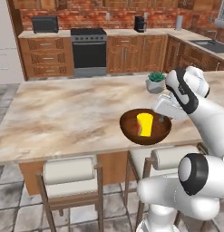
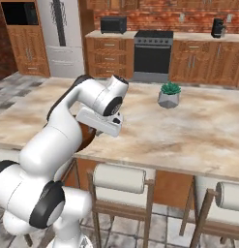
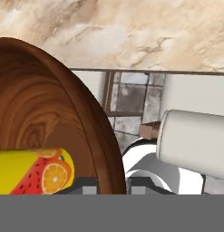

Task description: Place the cup inside the bowl on the dining table and move the bowl to any counter.

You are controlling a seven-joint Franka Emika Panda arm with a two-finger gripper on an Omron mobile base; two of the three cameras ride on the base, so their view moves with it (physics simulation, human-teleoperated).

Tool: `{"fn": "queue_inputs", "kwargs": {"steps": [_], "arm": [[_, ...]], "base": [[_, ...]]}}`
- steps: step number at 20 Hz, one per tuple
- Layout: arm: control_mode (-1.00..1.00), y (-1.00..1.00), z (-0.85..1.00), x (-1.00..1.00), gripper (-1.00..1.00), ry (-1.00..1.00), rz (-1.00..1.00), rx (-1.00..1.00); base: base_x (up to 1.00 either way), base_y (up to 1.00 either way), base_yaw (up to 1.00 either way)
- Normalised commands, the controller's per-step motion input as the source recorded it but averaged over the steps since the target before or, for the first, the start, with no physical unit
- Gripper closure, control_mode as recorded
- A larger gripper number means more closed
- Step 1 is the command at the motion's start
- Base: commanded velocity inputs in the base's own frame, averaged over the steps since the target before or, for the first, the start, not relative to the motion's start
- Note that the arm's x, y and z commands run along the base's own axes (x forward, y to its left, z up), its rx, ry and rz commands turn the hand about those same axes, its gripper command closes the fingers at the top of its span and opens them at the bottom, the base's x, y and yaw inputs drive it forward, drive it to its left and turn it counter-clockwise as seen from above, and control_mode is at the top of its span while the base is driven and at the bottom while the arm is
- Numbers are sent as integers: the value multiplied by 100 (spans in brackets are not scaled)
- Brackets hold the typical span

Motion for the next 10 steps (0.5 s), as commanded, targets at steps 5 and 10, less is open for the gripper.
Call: {"fn": "queue_inputs", "kwargs": {"steps": [5,10], "arm": [[100,0,0,0,100,0,0,0],[100,0,0,0,100,0,0,0]], "base": [[0,68,0],[0,69,0]]}}
